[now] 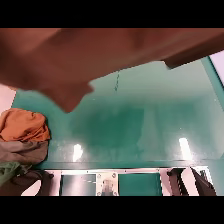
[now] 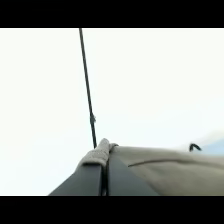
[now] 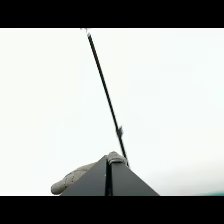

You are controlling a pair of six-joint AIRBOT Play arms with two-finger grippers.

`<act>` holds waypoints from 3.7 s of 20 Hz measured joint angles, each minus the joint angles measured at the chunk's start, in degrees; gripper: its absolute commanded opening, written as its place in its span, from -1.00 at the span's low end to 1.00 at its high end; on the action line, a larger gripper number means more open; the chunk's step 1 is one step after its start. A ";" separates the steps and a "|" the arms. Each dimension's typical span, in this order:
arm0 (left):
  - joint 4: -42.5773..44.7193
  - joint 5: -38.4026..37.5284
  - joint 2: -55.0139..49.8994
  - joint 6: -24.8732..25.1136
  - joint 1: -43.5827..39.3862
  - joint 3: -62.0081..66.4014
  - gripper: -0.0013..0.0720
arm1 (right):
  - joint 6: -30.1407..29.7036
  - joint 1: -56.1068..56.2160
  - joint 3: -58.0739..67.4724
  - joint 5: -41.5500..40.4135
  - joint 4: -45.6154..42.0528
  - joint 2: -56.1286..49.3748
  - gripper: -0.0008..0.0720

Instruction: Fold the shirts.

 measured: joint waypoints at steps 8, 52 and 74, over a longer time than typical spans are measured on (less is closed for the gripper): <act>5.81 2.40 -0.96 -0.28 0.00 -13.99 -0.91 | -2.03 -1.46 -11.93 -1.03 1.33 1.84 -0.95; -19.04 -8.37 -38.62 8.90 16.26 -66.12 -0.15 | -11.17 -7.37 -68.06 6.69 -20.94 -23.58 0.39; -20.22 -9.16 -37.22 15.34 17.46 -62.99 -0.91 | -18.69 1.14 -65.55 10.54 -19.39 -37.64 -0.94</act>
